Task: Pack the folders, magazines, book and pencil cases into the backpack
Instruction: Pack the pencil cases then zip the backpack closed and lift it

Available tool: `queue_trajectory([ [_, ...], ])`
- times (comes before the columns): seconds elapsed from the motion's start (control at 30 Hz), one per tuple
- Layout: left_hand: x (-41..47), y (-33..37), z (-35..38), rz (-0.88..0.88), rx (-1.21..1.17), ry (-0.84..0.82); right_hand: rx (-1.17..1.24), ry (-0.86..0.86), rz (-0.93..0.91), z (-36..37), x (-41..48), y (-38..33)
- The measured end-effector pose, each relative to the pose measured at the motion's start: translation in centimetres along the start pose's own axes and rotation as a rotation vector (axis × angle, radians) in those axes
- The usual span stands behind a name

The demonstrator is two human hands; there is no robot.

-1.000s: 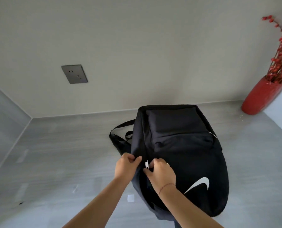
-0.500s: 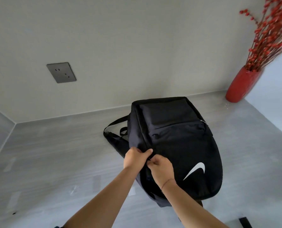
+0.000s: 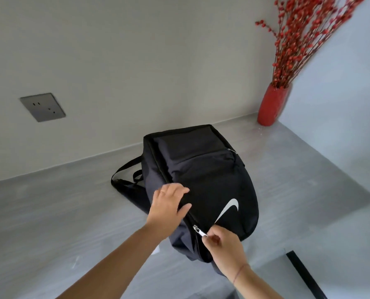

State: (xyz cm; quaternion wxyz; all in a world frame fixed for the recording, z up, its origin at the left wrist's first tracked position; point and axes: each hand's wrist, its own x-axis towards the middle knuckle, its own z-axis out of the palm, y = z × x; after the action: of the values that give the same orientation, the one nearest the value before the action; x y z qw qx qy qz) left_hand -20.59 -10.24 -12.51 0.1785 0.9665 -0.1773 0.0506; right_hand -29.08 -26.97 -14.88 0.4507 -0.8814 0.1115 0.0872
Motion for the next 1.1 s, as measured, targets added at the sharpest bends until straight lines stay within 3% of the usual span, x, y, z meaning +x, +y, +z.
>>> queue_trajectory([
  [0.1,-1.8,1.0,0.5,0.369,0.089,-0.314,0.073,0.022,-0.024,0.4,-0.3,0.1],
  [0.2,-2.5,1.3,1.2,0.429,0.243,-0.317,0.083,0.037,-0.045,0.4,-0.7,0.6],
  [0.33,-1.7,1.5,0.9,0.383,0.459,-0.385,0.027,0.039,-0.088,-0.4,-1.0,1.3],
  [0.5,-2.8,1.4,-0.7,0.394,0.512,-0.273,-0.027,-0.019,-0.203,-3.0,-1.6,3.9],
  [0.63,-3.3,1.0,-2.5,0.226,0.545,-0.203,-0.100,-0.001,-0.208,-5.9,-0.2,6.3],
  [0.77,-5.0,-0.6,-3.9,-0.116,0.524,-0.232,-0.201,0.041,-0.164,-11.1,1.5,10.8],
  [0.83,-5.8,0.7,-2.9,-0.189,0.478,-0.227,-0.218,0.030,-0.218,-12.5,1.9,11.7],
  [0.93,-5.2,6.7,0.5,-0.169,0.184,-0.056,-0.193,0.013,-0.300,-12.6,1.9,11.4],
  [1.0,-4.0,11.8,3.5,-0.025,0.151,-0.123,-0.146,0.009,-0.312,-12.5,2.0,11.2],
  [1.1,-2.3,16.3,7.3,-0.014,0.212,-0.218,-0.116,-0.006,-0.355,-12.8,2.4,11.1],
])
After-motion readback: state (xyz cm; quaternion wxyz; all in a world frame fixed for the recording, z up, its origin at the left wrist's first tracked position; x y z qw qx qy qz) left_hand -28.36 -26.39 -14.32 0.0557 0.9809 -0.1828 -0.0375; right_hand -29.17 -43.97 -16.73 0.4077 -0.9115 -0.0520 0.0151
